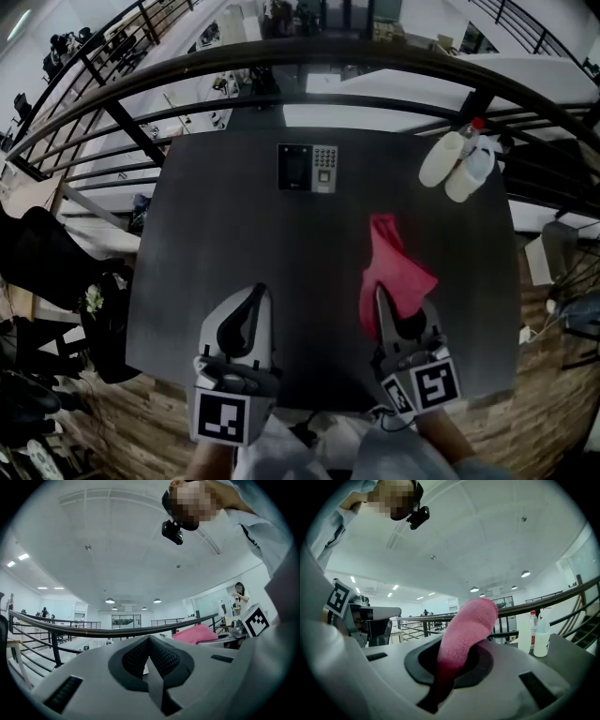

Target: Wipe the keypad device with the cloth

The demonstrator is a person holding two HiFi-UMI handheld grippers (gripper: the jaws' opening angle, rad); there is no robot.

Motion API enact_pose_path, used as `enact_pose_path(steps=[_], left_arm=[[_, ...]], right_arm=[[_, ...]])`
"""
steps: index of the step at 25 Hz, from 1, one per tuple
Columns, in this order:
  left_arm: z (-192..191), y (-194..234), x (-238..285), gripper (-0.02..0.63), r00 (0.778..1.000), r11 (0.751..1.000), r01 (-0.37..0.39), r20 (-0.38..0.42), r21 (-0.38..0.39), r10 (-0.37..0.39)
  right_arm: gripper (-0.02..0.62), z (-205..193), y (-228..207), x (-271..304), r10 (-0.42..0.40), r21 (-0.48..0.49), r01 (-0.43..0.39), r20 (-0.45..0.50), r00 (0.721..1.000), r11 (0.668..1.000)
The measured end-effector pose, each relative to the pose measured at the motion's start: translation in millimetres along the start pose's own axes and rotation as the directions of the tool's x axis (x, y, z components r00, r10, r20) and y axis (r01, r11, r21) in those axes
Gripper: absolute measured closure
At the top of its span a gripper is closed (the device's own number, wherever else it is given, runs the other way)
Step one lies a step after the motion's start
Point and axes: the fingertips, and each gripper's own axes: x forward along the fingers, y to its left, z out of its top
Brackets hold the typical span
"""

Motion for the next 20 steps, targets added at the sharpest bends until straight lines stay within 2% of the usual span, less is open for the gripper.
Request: enact_pose_path(steps=[8, 20], left_arm=[[-5, 24, 20, 0.603, 0.999, 0.999, 0.025, 0.023, -0.03, -0.024], [-28, 68, 36, 0.603, 1.0, 0.997, 0.016, -0.003, -0.072, -0.016]], right_arm=[[0.565, -2, -2, 36, -0.043, -0.036, 0.042, -0.025, 0.999, 0.998], [0.565, -11, -5, 108, -0.063, -0.051, 0.061, -0.029, 0.998, 0.997]])
